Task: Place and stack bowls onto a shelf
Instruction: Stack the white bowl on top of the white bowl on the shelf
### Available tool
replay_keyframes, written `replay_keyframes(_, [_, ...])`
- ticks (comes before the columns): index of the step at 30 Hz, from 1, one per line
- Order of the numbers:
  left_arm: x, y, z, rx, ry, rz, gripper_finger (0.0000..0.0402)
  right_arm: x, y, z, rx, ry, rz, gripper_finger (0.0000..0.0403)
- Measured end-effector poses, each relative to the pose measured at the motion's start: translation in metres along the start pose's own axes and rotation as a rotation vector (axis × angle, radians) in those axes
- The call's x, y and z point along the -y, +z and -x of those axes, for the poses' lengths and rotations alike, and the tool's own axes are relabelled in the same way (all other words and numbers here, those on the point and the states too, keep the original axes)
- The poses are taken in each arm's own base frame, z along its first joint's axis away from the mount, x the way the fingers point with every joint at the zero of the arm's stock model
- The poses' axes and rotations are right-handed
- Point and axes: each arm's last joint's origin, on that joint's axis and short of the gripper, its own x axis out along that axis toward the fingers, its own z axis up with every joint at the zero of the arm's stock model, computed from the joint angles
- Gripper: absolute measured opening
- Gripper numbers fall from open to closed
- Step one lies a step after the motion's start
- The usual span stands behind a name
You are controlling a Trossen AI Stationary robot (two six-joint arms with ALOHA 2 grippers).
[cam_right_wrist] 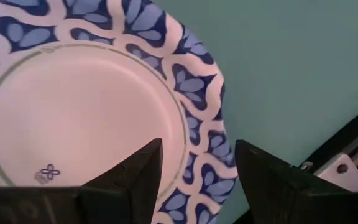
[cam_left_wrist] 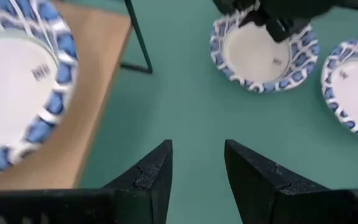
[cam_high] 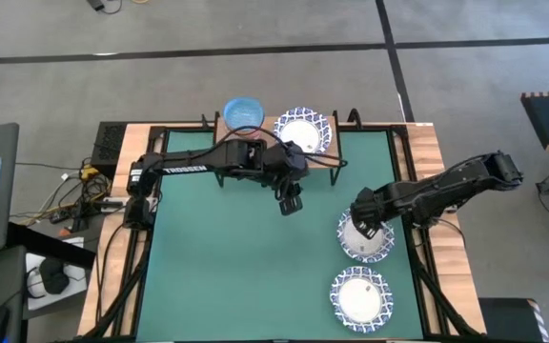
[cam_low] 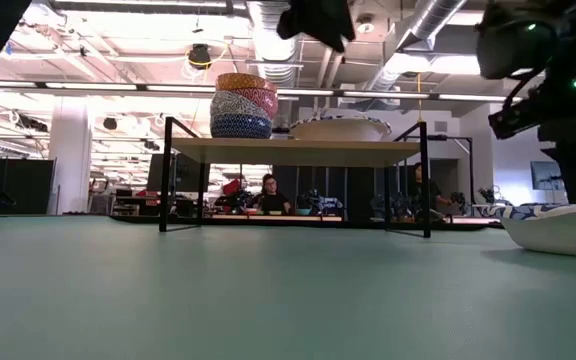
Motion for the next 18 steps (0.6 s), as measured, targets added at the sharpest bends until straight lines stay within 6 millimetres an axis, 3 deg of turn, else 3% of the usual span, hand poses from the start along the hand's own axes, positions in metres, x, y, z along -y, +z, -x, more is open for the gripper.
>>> replay_keyframes(9, [0.003,-0.031,-0.044,-0.095,-0.019,0.085,0.0129,0.009,0.008,-0.03,-0.027,0.103,-0.046,0.0204])
replay_keyframes(18, [-0.001,-0.035,-0.061,-0.058,-0.113,0.144,0.0129,0.007,0.007,-0.035,-0.012,0.154,-0.105,0.0072])
